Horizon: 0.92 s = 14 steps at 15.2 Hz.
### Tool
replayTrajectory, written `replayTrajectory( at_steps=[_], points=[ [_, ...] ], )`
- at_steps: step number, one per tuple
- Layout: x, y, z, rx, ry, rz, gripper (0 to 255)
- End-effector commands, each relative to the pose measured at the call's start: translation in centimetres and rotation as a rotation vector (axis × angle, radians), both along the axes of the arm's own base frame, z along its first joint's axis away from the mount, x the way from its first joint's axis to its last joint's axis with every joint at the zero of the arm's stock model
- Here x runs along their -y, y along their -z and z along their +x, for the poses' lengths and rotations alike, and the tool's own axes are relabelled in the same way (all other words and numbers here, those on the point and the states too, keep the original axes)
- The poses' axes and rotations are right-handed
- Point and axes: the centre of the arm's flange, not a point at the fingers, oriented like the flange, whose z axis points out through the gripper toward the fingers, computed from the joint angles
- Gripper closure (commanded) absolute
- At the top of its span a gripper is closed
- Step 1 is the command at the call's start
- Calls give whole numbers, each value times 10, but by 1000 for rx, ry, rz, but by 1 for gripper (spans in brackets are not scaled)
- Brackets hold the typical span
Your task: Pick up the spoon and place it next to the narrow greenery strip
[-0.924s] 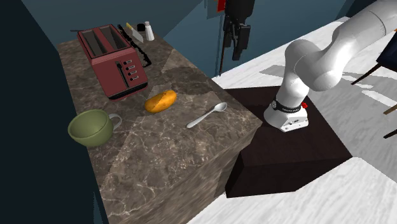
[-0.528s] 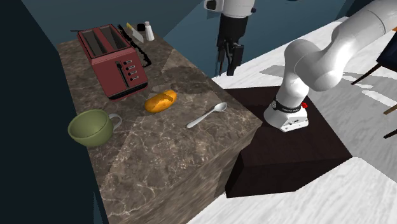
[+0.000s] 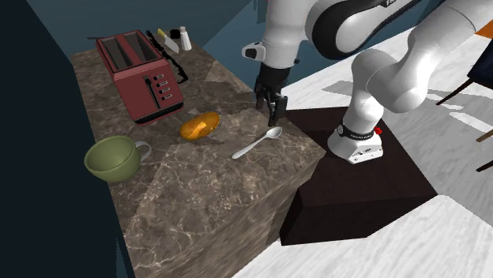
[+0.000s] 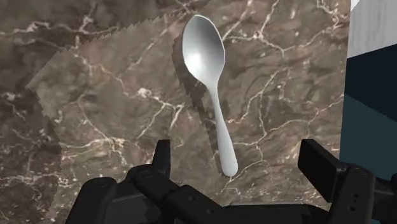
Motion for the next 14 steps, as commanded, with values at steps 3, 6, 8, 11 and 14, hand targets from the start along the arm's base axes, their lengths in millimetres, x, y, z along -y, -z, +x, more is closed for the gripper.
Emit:
replayTrajectory(
  at_steps=[3,6,8,11,14],
  points=[
    [-13,47,15,50,-59,21,0],
    [-16,60,18,53,-63,23,0],
    [-18,71,20,53,-63,23,0],
    [-22,89,23,53,-63,23,0],
    [-22,89,23,53,-63,23,0]
  ],
)
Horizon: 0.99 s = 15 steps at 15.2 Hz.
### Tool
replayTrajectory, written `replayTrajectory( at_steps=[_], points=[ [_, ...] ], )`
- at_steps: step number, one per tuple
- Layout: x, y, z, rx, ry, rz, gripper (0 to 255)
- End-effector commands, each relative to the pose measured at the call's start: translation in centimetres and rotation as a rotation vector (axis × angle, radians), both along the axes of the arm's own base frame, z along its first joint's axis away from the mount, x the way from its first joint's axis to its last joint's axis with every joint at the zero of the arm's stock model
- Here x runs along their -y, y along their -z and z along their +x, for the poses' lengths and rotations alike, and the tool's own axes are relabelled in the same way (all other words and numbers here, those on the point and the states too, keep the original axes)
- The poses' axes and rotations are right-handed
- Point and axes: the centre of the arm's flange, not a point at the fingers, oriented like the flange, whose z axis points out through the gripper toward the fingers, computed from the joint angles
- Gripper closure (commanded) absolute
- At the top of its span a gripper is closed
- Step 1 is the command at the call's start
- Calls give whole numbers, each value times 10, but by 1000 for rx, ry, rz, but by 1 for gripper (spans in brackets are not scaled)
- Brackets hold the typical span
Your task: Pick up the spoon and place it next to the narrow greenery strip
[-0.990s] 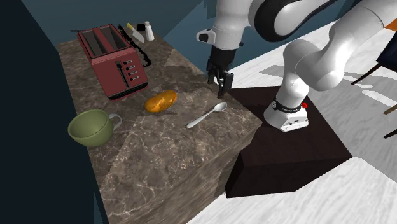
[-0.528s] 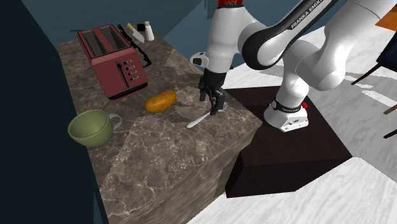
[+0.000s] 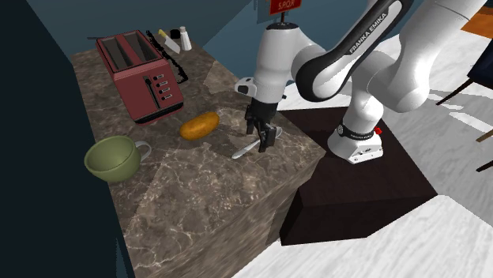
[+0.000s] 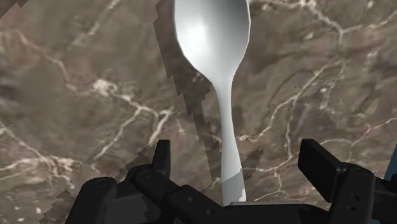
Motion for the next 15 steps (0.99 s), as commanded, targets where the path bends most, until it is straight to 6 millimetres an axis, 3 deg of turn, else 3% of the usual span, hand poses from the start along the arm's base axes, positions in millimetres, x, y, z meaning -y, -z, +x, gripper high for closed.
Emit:
replayTrajectory(
  at_steps=[1,5,6,15],
  points=[
    [0,1,0,0,0,0,0],
    [0,1,0,0,0,0,0],
    [0,1,0,0,0,0,255],
    [0,1,0,0,0,0,255]
  ],
)
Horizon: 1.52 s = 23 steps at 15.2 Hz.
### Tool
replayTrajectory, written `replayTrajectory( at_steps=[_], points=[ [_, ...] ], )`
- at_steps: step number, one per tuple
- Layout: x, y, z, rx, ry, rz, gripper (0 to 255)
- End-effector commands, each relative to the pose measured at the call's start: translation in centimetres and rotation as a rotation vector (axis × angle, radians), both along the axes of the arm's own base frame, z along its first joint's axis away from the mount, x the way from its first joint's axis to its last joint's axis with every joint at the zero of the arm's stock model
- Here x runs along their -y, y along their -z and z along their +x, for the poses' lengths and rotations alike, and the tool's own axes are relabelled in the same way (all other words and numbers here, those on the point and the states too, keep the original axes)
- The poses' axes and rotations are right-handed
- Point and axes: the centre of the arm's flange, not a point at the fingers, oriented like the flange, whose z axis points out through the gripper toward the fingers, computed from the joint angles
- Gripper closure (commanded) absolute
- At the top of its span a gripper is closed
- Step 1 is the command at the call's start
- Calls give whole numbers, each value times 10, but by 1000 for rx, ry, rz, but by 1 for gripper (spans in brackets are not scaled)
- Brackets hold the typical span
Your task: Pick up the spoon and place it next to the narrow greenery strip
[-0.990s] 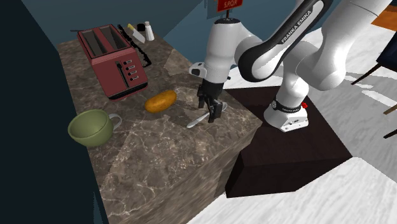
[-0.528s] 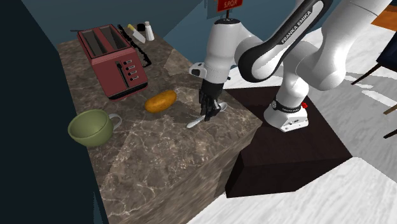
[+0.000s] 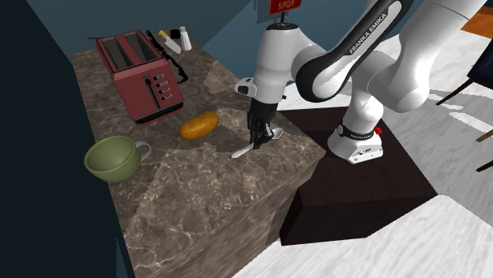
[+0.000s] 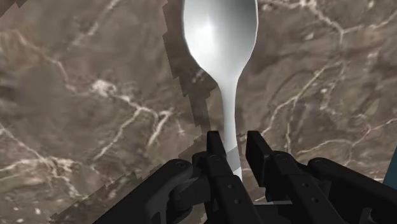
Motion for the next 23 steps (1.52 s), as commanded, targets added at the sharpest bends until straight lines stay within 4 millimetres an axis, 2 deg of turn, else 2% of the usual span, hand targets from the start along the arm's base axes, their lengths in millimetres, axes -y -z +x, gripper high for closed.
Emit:
replayTrajectory(
  at_steps=[1,22,23],
  points=[
    [0,-5,0,0,0,0,255],
    [0,-115,0,0,0,0,255],
    [12,-115,4,0,0,0,255]
  ],
)
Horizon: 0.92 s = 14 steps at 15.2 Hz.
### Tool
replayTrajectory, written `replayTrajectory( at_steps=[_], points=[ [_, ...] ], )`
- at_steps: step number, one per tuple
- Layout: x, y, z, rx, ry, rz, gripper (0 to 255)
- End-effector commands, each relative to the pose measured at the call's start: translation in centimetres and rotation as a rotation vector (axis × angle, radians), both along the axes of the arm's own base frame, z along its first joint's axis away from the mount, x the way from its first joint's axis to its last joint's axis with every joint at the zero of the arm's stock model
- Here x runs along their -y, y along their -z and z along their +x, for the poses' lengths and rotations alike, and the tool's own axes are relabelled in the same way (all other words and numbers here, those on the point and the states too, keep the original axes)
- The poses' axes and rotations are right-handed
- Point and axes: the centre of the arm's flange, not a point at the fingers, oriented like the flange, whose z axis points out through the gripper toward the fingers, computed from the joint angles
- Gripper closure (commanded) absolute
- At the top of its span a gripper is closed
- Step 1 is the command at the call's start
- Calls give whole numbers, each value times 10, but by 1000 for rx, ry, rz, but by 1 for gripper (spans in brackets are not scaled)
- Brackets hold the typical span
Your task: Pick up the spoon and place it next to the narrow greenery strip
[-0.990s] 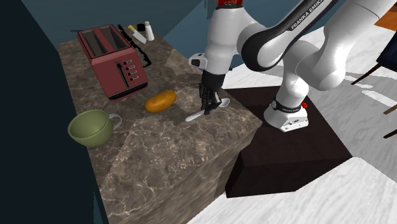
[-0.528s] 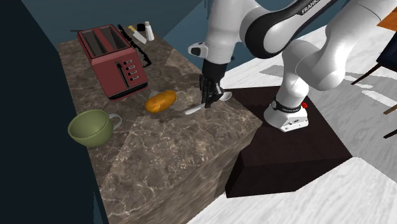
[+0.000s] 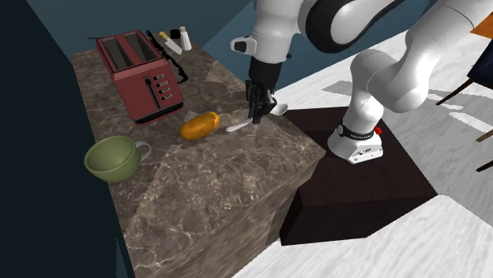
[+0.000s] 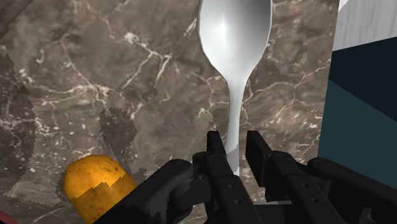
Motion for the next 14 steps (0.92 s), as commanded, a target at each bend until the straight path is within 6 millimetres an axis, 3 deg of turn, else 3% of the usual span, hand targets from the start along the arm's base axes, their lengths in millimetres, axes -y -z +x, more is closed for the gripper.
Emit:
replayTrajectory(
  at_steps=[1,14],
  points=[
    [19,-3,4,-1,0,0,255],
    [182,-3,59,-1,0,0,255]
  ],
)
